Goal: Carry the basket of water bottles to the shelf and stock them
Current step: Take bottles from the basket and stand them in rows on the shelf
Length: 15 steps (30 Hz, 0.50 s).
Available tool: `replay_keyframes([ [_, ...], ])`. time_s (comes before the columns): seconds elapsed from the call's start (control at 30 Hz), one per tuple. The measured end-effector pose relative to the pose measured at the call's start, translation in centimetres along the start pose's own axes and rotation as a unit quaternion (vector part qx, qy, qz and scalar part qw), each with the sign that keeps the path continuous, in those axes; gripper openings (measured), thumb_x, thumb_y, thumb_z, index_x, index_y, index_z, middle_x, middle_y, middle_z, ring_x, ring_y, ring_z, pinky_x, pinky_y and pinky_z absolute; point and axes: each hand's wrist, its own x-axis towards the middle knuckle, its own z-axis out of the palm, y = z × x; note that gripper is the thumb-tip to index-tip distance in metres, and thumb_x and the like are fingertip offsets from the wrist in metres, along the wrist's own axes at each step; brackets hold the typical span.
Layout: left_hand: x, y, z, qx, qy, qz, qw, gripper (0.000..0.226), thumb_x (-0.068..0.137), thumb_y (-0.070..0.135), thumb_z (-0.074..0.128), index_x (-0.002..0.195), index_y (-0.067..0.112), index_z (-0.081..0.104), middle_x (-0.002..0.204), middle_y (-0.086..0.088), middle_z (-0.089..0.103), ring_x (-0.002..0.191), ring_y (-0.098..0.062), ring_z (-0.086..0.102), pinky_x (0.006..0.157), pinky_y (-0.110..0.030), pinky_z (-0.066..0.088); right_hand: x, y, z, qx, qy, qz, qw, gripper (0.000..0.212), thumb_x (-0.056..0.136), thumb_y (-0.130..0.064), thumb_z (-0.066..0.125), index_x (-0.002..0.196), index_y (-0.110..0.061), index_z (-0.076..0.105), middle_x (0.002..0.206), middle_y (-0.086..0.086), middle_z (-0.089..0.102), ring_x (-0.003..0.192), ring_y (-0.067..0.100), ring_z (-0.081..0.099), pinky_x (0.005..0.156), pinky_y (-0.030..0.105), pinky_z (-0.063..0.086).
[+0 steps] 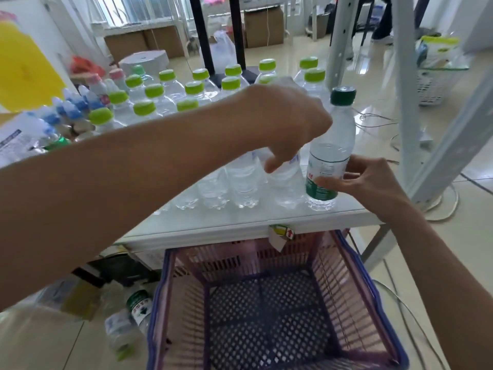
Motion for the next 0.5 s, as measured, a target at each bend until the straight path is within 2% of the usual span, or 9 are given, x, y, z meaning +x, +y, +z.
replay_keyframes([
  [0.07, -0.1, 0.1, 0.4, -0.011, -0.014, -0.006, 1.0, 0.063, 0.065, 0.03, 0.093, 0.12, 0.02, 0.064, 0.109, 0.0, 0.066, 0.091, -0.021, 0.06, 0.051, -0.027, 0.028, 0.1, 0.4, 0.0, -0.008, 0.003, 0.003, 1.0, 0.072, 0.055, -0.045, 0.09, 0.122, -0.025, 0.073, 0.101, -0.015, 0.076, 0.092, -0.004, 0.074, 0.081, 0.017, 0.057],
  [0.13, -0.2, 0.9, 0.6, 0.016, -0.025, 0.008, 1.0, 0.048, 0.065, 0.021, 0.093, 0.106, 0.017, 0.07, 0.094, -0.002, 0.068, 0.078, -0.02, 0.062, 0.054, -0.027, 0.034, 0.1, 0.5, 0.1, -0.023, -0.008, 0.001, 1.0, 0.072, 0.056, -0.047, 0.089, 0.123, -0.027, 0.072, 0.101, -0.019, 0.075, 0.093, -0.006, 0.073, 0.079, 0.014, 0.057],
  [0.2, 0.3, 1.3, 0.7, 0.005, -0.015, 0.023, 1.0, 0.031, 0.067, 0.011, 0.09, 0.087, 0.014, 0.066, 0.077, 0.0, 0.06, 0.067, -0.017, 0.055, 0.057, -0.03, 0.037, 0.1, 0.8, 0.2, -0.033, -0.012, 0.003, 0.999, 0.072, 0.057, -0.049, 0.09, 0.123, -0.028, 0.071, 0.107, -0.014, 0.076, 0.098, 0.001, 0.074, 0.086, 0.022, 0.059],
  [0.23, 0.7, 1.3, 1.0, 0.002, 0.005, 0.027, 1.0, 0.029, 0.07, 0.009, 0.087, 0.088, 0.014, 0.065, 0.08, -0.001, 0.058, 0.073, -0.018, 0.053, 0.06, -0.032, 0.037, 0.2, 1.0, 0.3, -0.036, -0.006, 0.004, 0.999, 0.072, 0.058, -0.05, 0.09, 0.124, -0.029, 0.072, 0.11, -0.011, 0.077, 0.099, 0.006, 0.075, 0.09, 0.03, 0.059],
  [0.3, 1.0, 1.2, 1.4, -0.002, 0.05, 0.034, 0.998, 0.03, 0.08, 0.008, 0.079, 0.107, 0.01, 0.066, 0.105, -0.01, 0.059, 0.101, -0.026, 0.051, 0.069, -0.035, 0.035, 0.2, 1.1, 0.5, -0.037, 0.009, 0.005, 0.999, 0.074, 0.058, -0.055, 0.09, 0.125, -0.031, 0.071, 0.111, -0.008, 0.077, 0.1, 0.012, 0.076, 0.095, 0.041, 0.059],
  [0.37, 1.2, 1.2, 2.0, -0.004, 0.076, 0.041, 0.996, 0.027, 0.089, 0.004, 0.065, 0.116, 0.005, 0.065, 0.119, -0.018, 0.055, 0.115, -0.032, 0.045, 0.078, -0.037, 0.037, 0.2, 1.1, 0.8, -0.045, 0.022, 0.0, 0.999, 0.082, 0.054, -0.062, 0.087, 0.127, -0.03, 0.069, 0.113, -0.006, 0.075, 0.102, 0.014, 0.075, 0.096, 0.043, 0.059],
  [0.43, 1.1, 1.4, 2.8, -0.005, 0.087, 0.032, 0.996, 0.025, 0.092, 0.001, 0.059, 0.116, 0.004, 0.065, 0.123, -0.018, 0.053, 0.121, -0.033, 0.042, 0.091, -0.04, 0.042, 0.2, 1.0, 1.1, -0.054, 0.034, -0.002, 0.998, 0.09, 0.05, -0.067, 0.083, 0.128, -0.025, 0.067, 0.114, -0.004, 0.074, 0.103, 0.016, 0.074, 0.096, 0.042, 0.059],
  [0.5, 0.5, 1.8, 3.7, 0.011, 0.095, 0.015, 0.995, 0.029, 0.088, -0.003, 0.059, 0.116, 0.004, 0.067, 0.129, -0.02, 0.051, 0.13, -0.035, 0.039, 0.11, -0.041, 0.035, 0.2, 1.0, 1.4, -0.065, 0.047, 0.001, 0.997, 0.091, 0.048, -0.072, 0.081, 0.124, -0.024, 0.069, 0.112, -0.007, 0.075, 0.101, 0.012, 0.074, 0.095, 0.041, 0.059],
])
